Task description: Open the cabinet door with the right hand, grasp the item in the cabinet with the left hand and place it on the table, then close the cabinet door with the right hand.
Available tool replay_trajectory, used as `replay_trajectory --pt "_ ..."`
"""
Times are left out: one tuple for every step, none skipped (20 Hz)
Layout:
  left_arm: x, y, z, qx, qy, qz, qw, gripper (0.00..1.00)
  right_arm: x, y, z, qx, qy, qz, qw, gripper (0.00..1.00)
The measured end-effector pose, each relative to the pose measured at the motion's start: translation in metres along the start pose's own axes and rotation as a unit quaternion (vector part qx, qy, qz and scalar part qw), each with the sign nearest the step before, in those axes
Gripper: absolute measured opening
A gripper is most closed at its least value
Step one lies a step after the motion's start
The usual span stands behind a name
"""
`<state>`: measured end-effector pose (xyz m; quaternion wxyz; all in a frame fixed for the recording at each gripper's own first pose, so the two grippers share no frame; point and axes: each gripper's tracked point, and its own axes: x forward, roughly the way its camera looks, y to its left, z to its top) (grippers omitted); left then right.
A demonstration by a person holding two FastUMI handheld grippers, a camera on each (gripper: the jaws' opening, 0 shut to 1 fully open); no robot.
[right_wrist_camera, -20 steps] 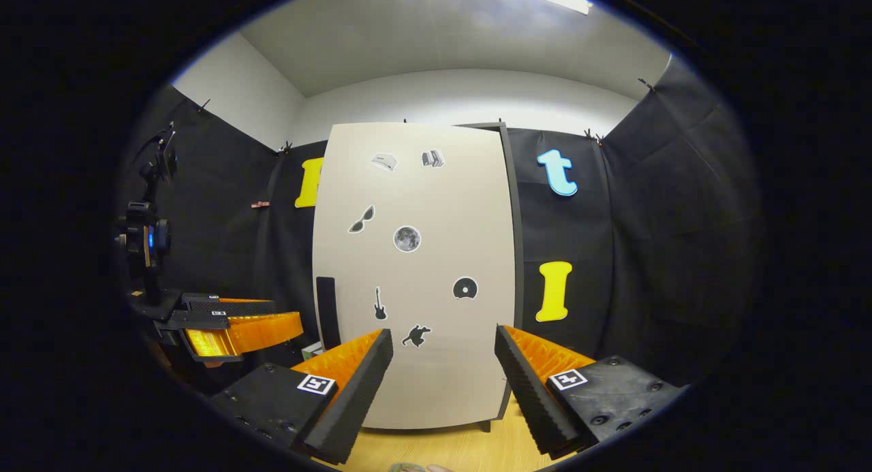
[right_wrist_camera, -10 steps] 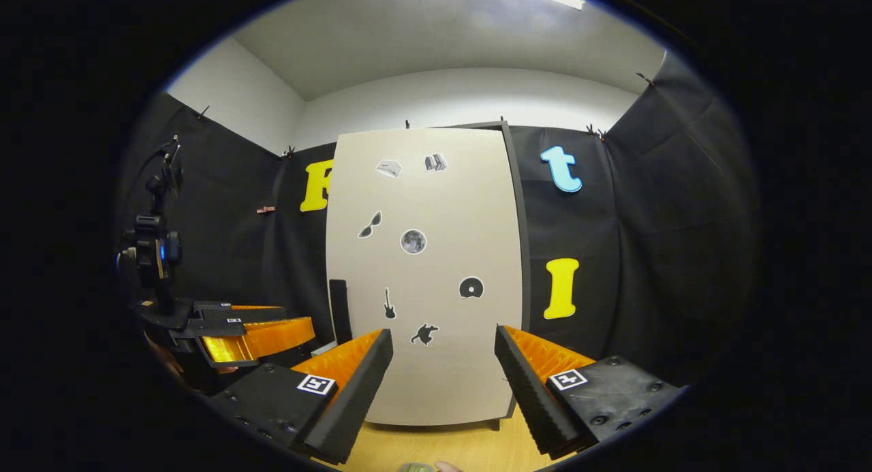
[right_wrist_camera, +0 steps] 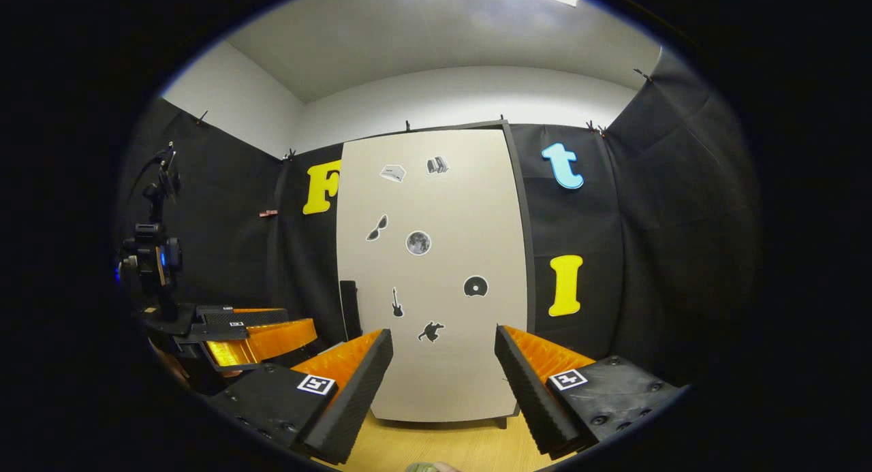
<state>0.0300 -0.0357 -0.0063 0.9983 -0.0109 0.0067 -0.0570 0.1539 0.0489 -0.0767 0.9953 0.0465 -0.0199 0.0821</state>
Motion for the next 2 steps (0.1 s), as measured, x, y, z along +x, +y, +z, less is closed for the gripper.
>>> replay_trajectory --pt "0.0000 -0.0004 -0.0008 0.000 0.001 0.000 1.000 0.94 0.0001 0.0011 0.0003 0.000 0.001 0.001 1.000 0.98" --pt "0.0005 -0.0010 -0.0009 0.000 0.002 -0.002 1.000 0.94 0.0003 0.0032 -0.0002 0.000 0.001 0.003 1.000 0.98"
